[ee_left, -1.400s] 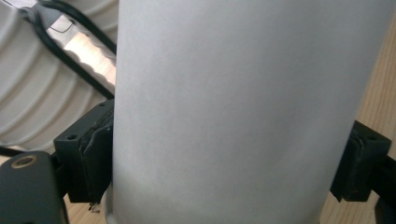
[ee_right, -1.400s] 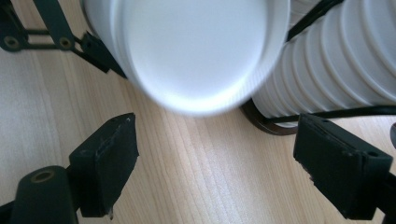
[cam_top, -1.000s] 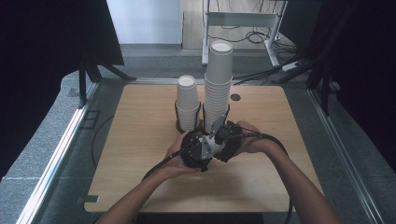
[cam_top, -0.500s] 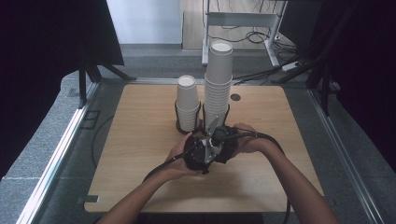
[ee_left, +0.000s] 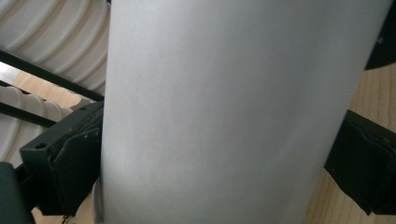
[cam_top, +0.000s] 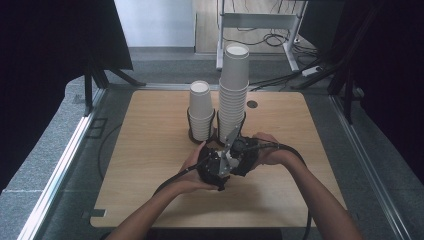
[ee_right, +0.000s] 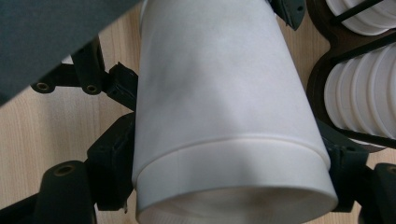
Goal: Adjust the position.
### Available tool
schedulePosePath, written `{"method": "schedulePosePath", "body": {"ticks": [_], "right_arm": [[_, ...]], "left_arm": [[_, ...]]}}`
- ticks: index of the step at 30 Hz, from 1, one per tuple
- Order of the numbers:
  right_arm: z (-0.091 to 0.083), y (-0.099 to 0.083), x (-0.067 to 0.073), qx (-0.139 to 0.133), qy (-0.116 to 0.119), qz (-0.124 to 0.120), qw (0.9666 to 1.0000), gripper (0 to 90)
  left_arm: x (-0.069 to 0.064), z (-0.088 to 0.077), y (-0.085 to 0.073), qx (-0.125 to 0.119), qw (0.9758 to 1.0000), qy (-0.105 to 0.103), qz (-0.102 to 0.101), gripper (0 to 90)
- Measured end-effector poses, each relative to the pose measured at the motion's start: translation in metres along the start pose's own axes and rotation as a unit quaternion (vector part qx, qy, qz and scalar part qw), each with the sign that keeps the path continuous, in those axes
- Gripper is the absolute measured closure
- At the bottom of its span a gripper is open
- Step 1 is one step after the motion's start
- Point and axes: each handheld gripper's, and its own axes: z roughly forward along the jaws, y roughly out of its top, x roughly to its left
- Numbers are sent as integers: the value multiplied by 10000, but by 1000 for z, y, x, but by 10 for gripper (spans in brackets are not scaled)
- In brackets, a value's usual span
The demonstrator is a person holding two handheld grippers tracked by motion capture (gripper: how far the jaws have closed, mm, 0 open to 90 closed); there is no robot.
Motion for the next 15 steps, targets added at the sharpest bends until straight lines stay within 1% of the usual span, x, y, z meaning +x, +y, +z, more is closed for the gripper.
{"method": "schedulePosePath", "body": {"ticks": [3,4,5,6,7,8,12,15], "right_arm": [[0,-1,0,-4,-4,16,10000,223],[0,-2,0,-38,-21,32,10000,223],[0,-3,-1,-41,-24,41,10000,224],[0,-3,-1,-41,-24,41,10000,224],[1,-5,-2,-24,-51,64,10000,224],[1,-5,-2,-15,-71,92,9999,224],[0,-8,-4,-7,-132,120,9998,224],[-1,-11,-5,-84,-184,196,9996,224]], "left_arm": [[1,-1,0,-15,10000,12,5,6],[2,-2,-1,-63,10000,4,-3,5],[3,-3,-1,-71,10000,-12,51,3],[3,-3,-1,-71,10000,-12,51,1],[3,-5,-2,-143,9999,74,-33,0],[4,-7,-2,-165,9998,83,-16,0],[4,-11,-3,-200,9997,159,-53,0],[6,-16,-6,-258,9994,190,-123,0]]}}
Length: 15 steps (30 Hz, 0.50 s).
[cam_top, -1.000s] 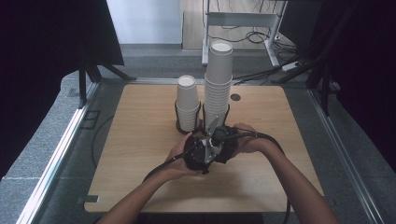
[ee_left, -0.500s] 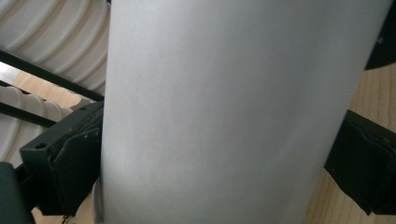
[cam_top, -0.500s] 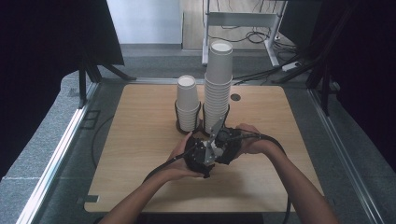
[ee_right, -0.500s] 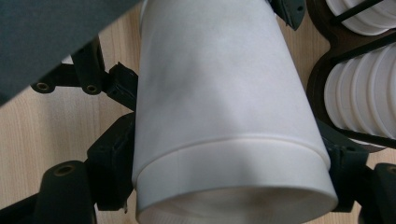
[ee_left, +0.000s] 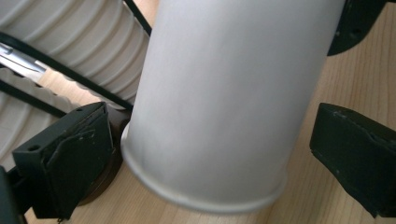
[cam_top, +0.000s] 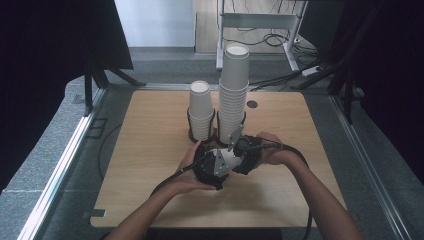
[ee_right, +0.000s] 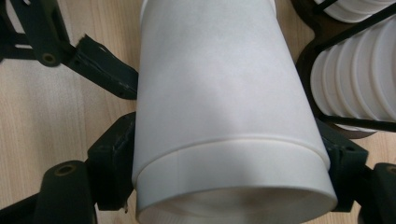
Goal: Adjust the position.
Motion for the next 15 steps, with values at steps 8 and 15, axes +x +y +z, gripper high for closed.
{"method": "schedulePosePath", "body": {"ticks": [8,15], "right_arm": [[1,-8,0,-326,-116,203,9992,224],[-1,-13,0,-762,-202,414,9960,224]], "left_arm": [[3,-19,-8,-347,9984,-23,-435,1],[7,-28,-18,-501,9943,-112,-937,25]]}}
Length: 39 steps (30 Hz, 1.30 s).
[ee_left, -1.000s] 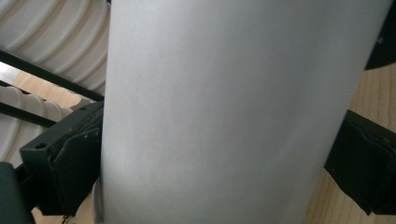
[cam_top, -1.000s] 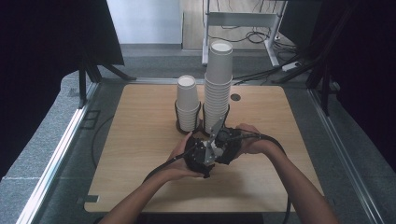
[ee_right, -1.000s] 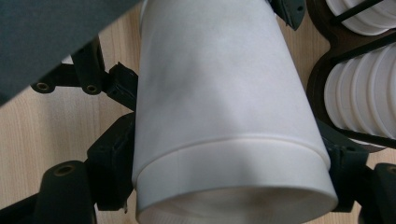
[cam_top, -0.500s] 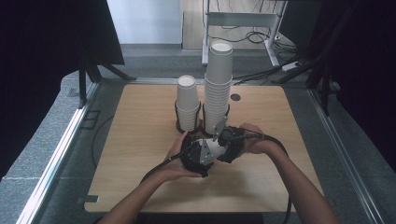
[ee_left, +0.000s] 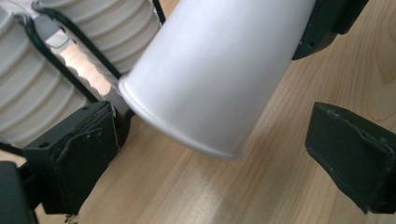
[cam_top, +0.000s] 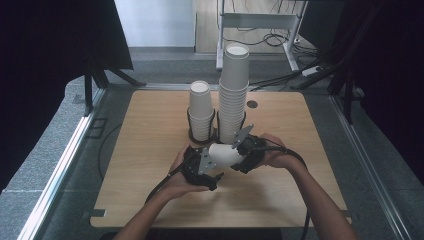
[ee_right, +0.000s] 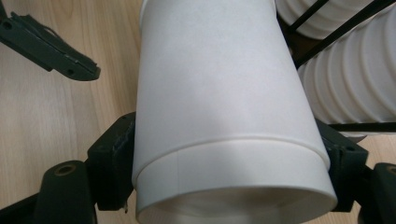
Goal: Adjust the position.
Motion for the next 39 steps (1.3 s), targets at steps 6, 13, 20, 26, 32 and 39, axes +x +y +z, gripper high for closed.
{"method": "schedulePosePath", "body": {"ticks": [6,13,20,26,32,39], "right_arm": [[2,-5,0,-356,-70,166,9992,224],[3,-14,0,-878,-163,578,9943,224],[2,-18,4,-1292,-266,783,9882,224],[3,-25,11,-1629,-374,968,9812,224],[4,-34,19,-1998,-435,1229,9711,224],[8,-41,27,-2371,-469,1446,9595,224]], "left_arm": [[6,-6,-9,-82,9992,-26,-385,30],[14,-12,-17,-211,9956,-59,-909,67],[20,-20,-22,-407,9903,-10,-1325,77],[22,-22,-29,-503,9866,-8,-1551,79],[21,-21,-33,-483,9851,-64,-1648,83],[21,-23,-35,-494,9845,-77,-1682,83]]}}
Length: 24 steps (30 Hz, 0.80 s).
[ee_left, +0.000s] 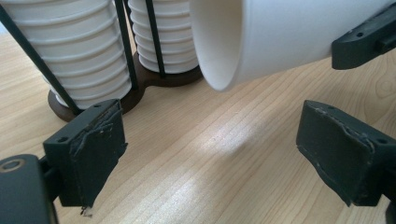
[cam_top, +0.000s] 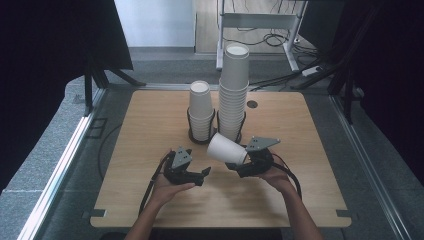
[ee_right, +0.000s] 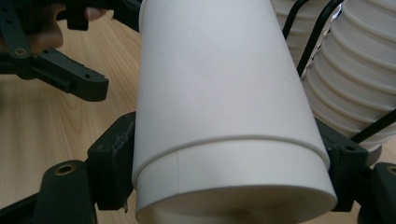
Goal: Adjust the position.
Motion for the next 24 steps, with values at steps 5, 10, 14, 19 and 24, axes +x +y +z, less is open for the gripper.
{"method": "schedulePosePath", "body": {"ticks": [5,10,14,19,24], "right_arm": [[-1,-5,3,-194,-34,96,9998,223],[-1,-9,7,-341,-65,144,9993,224],[-2,-17,8,-566,-124,267,9980,223],[-4,-23,9,-841,-120,394,9956,223],[-5,-28,12,-1222,-78,525,9911,223]], "left_arm": [[0,0,-3,25,10000,1,-48,83],[2,-1,-4,28,10000,20,-81,83],[4,0,-6,45,9998,-34,-212,83],[4,1,-8,76,9997,-61,-236,84],[4,2,-11,105,9994,-102,-315,84]]}}
